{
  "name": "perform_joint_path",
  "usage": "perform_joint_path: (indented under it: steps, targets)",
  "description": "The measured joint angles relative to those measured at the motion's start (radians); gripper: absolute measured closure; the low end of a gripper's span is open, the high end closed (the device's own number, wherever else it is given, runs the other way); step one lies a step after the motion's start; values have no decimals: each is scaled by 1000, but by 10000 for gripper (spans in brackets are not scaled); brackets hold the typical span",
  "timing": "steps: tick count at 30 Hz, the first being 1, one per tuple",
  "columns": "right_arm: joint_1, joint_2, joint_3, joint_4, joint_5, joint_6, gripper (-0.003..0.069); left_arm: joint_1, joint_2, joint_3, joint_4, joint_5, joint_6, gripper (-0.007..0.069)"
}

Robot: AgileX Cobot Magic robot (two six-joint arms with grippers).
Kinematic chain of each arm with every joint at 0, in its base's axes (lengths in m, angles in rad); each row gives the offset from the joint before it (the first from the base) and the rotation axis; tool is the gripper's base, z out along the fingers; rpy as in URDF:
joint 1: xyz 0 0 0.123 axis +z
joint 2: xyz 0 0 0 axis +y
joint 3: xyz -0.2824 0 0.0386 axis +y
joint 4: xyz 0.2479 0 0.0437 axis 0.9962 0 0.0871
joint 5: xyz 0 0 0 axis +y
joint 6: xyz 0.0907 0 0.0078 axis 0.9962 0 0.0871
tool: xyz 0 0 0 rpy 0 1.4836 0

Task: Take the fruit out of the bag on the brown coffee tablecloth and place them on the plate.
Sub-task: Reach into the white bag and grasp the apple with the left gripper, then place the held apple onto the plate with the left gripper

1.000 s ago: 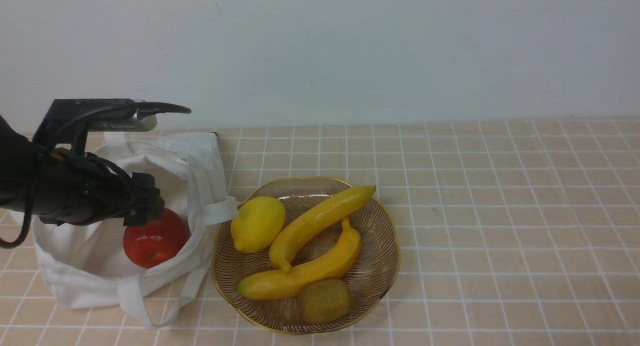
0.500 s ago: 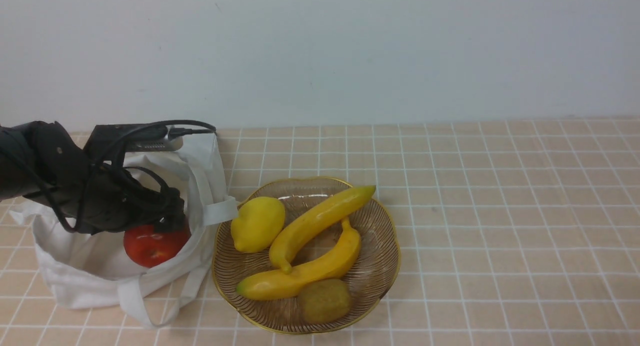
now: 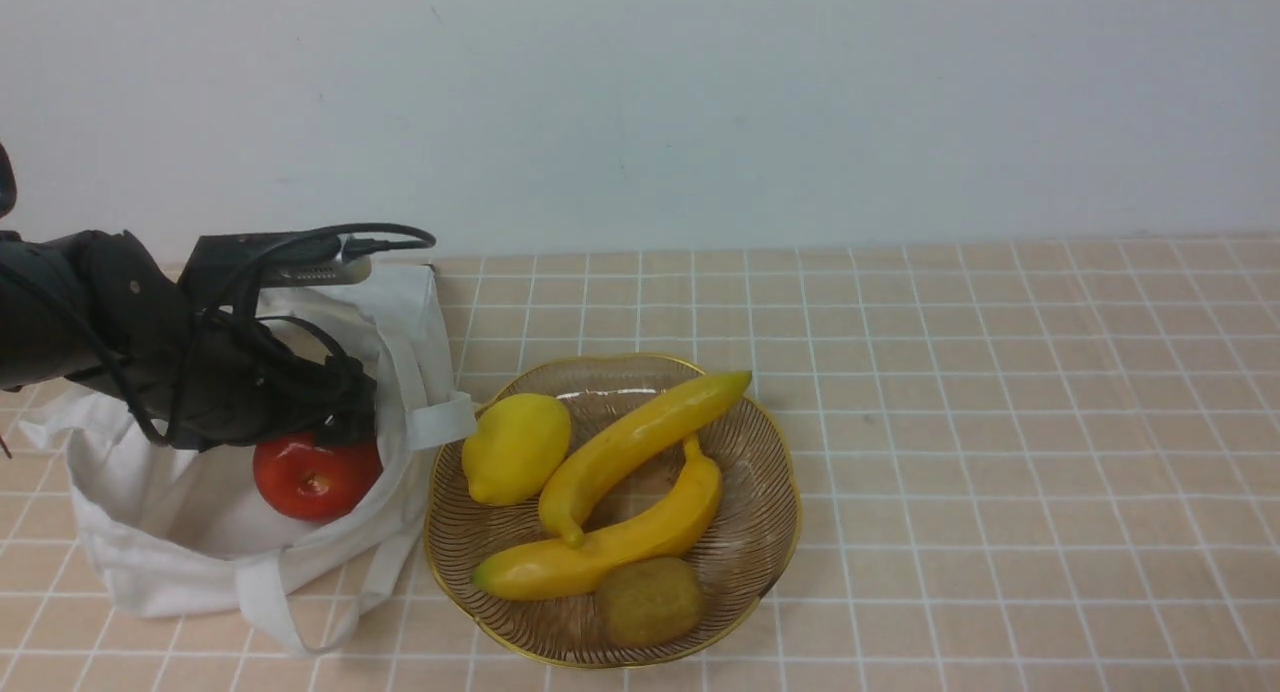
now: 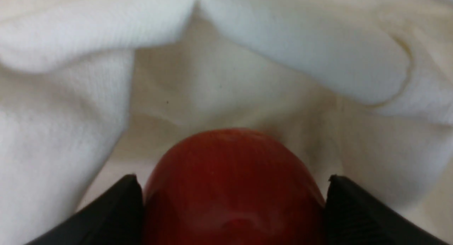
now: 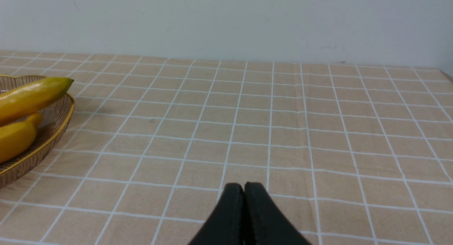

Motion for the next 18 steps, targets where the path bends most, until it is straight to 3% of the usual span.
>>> perform_joint_path:
  steps: [15, 18]
  targets:
    - [0, 0, 0, 0, 0, 0, 673, -2, -341, 19, -2, 163, 0, 27]
    - [0, 0, 0, 0, 0, 0, 673, -54, -437, 20, -25, 195, 2, 27]
